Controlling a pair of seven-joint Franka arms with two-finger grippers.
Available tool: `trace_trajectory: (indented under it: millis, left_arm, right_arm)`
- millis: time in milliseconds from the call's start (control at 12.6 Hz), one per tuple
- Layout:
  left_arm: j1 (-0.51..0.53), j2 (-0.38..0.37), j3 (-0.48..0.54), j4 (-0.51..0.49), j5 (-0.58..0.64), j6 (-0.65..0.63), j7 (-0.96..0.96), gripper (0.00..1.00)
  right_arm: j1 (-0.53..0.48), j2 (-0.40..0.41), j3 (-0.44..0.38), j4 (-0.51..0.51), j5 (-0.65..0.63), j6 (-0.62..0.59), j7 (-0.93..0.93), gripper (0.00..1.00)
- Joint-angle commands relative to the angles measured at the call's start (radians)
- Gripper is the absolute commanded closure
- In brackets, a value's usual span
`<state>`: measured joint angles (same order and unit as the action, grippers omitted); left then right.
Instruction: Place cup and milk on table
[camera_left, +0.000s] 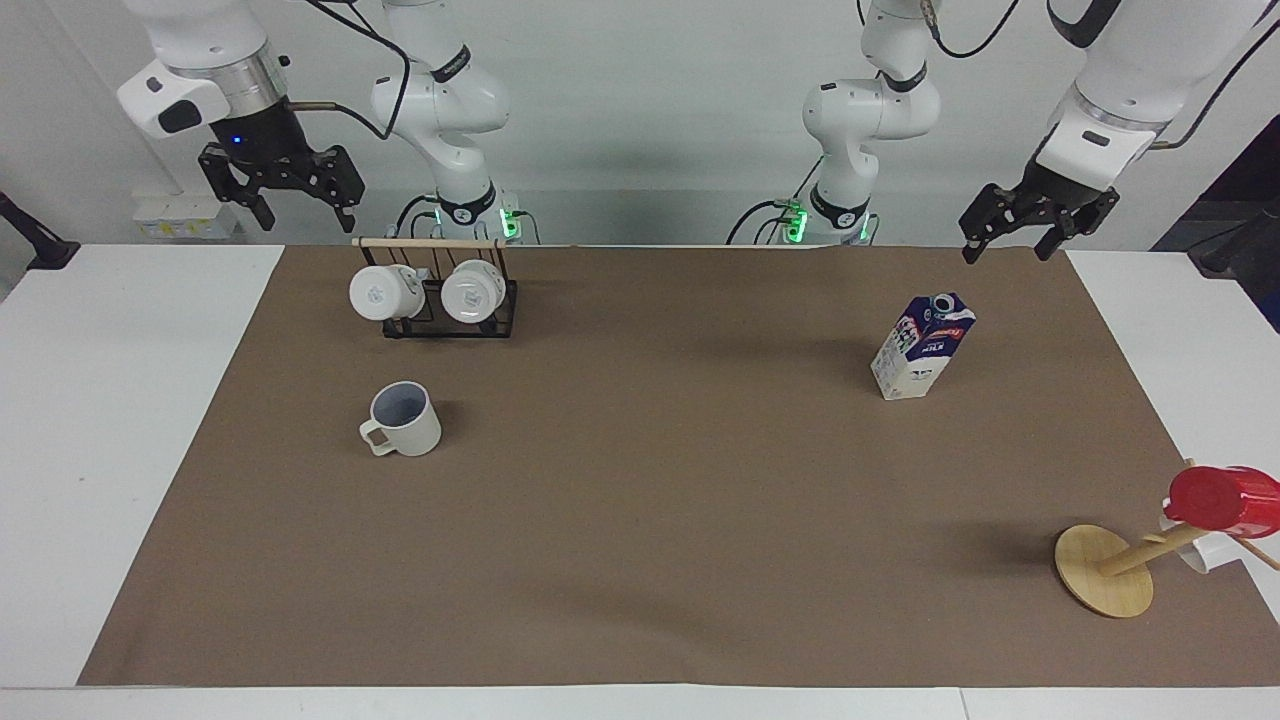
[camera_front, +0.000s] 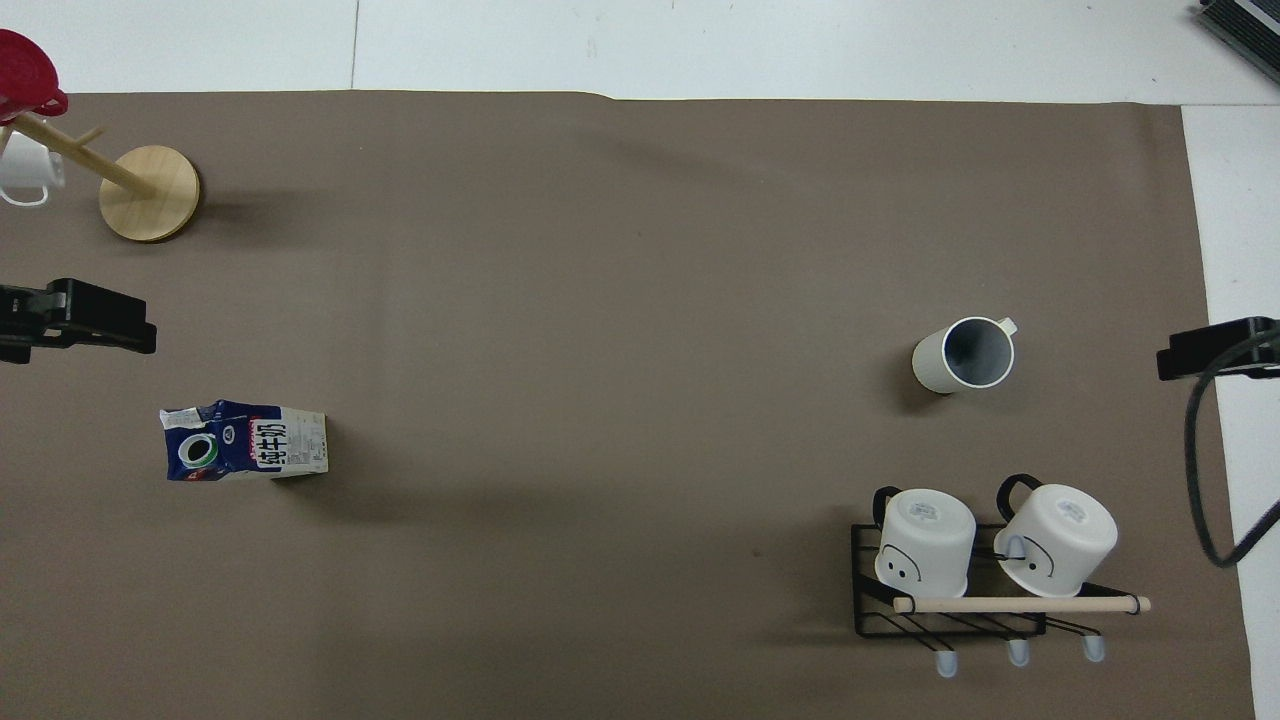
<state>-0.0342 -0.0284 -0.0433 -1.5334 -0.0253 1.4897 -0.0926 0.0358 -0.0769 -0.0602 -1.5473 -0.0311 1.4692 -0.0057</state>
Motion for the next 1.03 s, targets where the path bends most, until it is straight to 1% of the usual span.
trace_trajectory:
  millis: [0, 716, 955]
  left_arm:
    - [-0.001, -0.010, 0.003, 0.004, -0.011, -0.019, -0.007, 0.00]
    - [-0.001, -0.010, 0.005, 0.006, -0.011, -0.019, -0.007, 0.00]
    - [-0.001, -0.010, 0.005, 0.004, -0.011, -0.019, -0.007, 0.00]
  right_arm:
    - [-0.001, -0.029, 0.002, -0.033, 0.014, 0.011, -0.013, 0.00]
    - [-0.002, -0.029, 0.000, -0.025, 0.016, 0.008, -0.019, 0.00]
    - [0.002, -0.037, 0.003, -0.043, 0.016, 0.025, -0.022, 0.00]
